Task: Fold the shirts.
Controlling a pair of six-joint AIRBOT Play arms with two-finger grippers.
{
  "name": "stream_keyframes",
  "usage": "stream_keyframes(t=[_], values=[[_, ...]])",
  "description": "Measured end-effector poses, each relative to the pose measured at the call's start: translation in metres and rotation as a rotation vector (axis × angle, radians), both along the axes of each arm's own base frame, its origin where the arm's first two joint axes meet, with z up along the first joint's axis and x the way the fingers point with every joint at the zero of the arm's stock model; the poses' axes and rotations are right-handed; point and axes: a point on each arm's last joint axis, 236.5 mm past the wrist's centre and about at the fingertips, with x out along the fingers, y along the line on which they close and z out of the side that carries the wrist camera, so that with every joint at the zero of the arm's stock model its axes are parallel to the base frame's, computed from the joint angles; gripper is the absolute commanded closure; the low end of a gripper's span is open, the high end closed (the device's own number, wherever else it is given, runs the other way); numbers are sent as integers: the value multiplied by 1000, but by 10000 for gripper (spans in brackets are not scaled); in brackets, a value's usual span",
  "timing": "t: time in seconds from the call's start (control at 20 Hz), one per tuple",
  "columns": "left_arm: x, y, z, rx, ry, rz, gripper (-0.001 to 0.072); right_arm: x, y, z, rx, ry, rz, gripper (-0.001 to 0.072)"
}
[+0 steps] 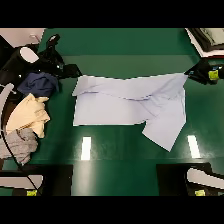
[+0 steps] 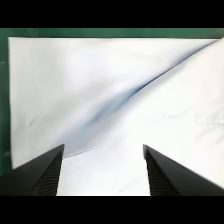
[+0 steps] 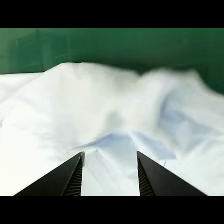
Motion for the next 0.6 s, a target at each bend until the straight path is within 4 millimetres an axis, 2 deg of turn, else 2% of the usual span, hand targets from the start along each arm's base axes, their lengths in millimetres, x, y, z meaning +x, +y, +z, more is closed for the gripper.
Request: stream_keyframes(t=[0.15,0.3,0.4,0.6], values=[[-19,33,-8,11,107,3,119,-10,-8,12,-18,-22,5,329],[-58,60,-31,23,220,3,119,-39,-14,13,-29,-13,4,357],[-92,62,-54,21,295,-17,119,-58,-15,5,-25,8,-6,358],[-157,54,-113,2,435,-50,120,-90,-11,-16,4,68,-19,358]])
